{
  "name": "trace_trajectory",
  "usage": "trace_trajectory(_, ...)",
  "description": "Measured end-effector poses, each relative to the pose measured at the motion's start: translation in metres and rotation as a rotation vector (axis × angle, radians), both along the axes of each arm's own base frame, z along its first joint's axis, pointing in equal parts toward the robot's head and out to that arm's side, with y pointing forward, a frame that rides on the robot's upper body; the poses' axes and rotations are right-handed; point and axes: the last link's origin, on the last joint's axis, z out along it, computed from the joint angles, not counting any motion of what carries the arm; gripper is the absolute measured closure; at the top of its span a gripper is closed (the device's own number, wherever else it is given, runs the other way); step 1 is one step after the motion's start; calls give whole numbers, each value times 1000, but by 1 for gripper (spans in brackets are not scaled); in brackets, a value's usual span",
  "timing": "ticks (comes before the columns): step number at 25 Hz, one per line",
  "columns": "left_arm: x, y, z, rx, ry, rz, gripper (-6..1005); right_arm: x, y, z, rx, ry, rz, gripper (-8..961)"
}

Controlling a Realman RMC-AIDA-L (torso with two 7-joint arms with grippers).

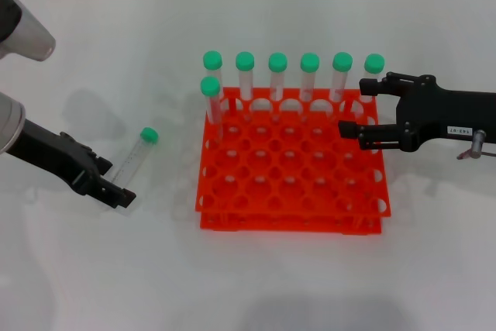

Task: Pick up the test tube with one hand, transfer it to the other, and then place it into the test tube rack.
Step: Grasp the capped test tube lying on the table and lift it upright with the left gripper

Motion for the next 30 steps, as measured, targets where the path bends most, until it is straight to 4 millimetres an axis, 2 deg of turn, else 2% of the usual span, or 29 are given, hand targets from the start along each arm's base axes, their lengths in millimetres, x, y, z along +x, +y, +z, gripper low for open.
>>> trace_trajectory(14,-3,0,1,3,16,12,150,1,0,0,4,-1,-3,94)
trace_trajectory(16,-2,0,1,2,19,11,287,0,0,0,4,0,-3,94)
trace_trajectory(22,-1,1,1,3,19,7,295,1,0,-1,3,-1,-5,94)
trace_trajectory(30,-2,2,1,14,22,13,368,2,0,-1,6,-4,-3,94)
